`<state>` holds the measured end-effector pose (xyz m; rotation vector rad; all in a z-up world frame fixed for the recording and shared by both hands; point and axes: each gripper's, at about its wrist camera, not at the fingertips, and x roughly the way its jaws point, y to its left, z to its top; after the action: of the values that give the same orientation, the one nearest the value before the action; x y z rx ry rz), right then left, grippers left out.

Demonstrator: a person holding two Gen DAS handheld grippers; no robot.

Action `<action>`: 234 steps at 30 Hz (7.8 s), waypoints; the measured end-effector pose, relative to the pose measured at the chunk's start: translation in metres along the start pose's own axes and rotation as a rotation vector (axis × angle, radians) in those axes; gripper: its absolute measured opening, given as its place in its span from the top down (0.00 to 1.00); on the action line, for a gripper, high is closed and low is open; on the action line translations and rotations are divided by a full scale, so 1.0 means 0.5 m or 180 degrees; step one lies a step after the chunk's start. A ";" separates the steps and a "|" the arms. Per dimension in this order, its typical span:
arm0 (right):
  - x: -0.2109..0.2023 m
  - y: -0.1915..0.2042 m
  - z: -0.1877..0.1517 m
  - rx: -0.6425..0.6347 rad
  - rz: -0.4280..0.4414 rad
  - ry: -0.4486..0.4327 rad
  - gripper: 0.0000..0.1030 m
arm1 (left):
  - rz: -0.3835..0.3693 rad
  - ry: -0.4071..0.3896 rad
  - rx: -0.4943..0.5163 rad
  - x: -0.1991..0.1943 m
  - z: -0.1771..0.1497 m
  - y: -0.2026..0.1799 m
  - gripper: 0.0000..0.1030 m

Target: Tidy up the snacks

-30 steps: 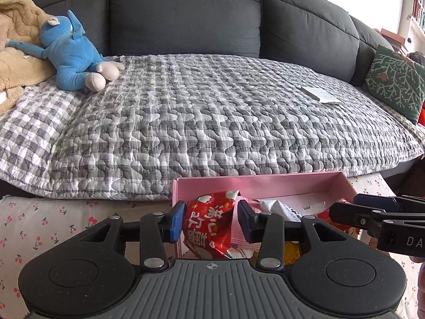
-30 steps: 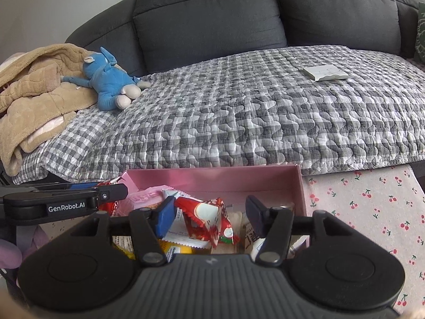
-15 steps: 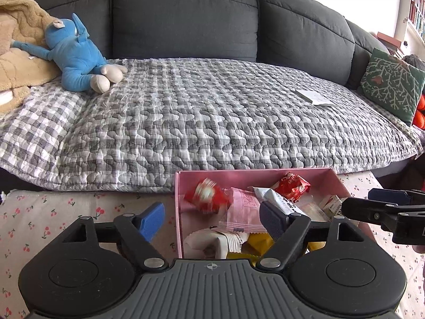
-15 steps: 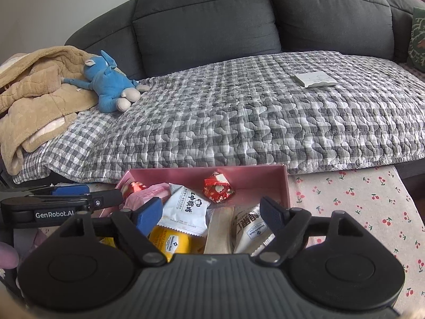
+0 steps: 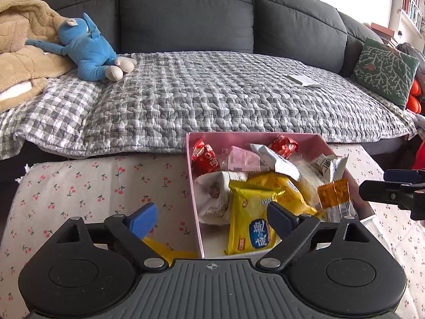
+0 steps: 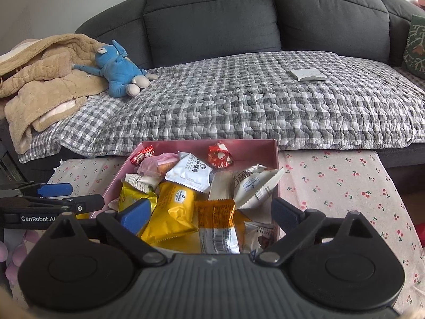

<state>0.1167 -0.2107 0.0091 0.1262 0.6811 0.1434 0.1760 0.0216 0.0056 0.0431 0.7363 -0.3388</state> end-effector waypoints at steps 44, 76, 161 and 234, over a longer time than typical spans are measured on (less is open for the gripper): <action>0.070 0.084 -0.183 -0.0571 -0.0023 0.0231 0.00 | 0.0251 0.0190 0.0396 0.035 -0.169 0.089 0.05; 0.047 0.062 -0.150 -0.0479 0.0192 0.0277 0.69 | 0.0319 0.0370 0.0058 -0.003 -0.151 0.051 0.61; -0.045 -0.067 -0.033 0.0165 -0.0094 -0.0100 0.09 | 0.0106 -0.0342 0.0412 -0.054 -0.060 -0.144 0.06; -0.102 0.010 -0.150 0.0089 -0.0200 0.0278 0.00 | 0.0400 -0.0043 -0.0147 -0.149 -0.163 -0.152 0.02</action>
<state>0.0293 -0.2093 -0.0164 0.1259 0.7736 0.0795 0.0477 -0.0160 0.0005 0.0431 0.7241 -0.2019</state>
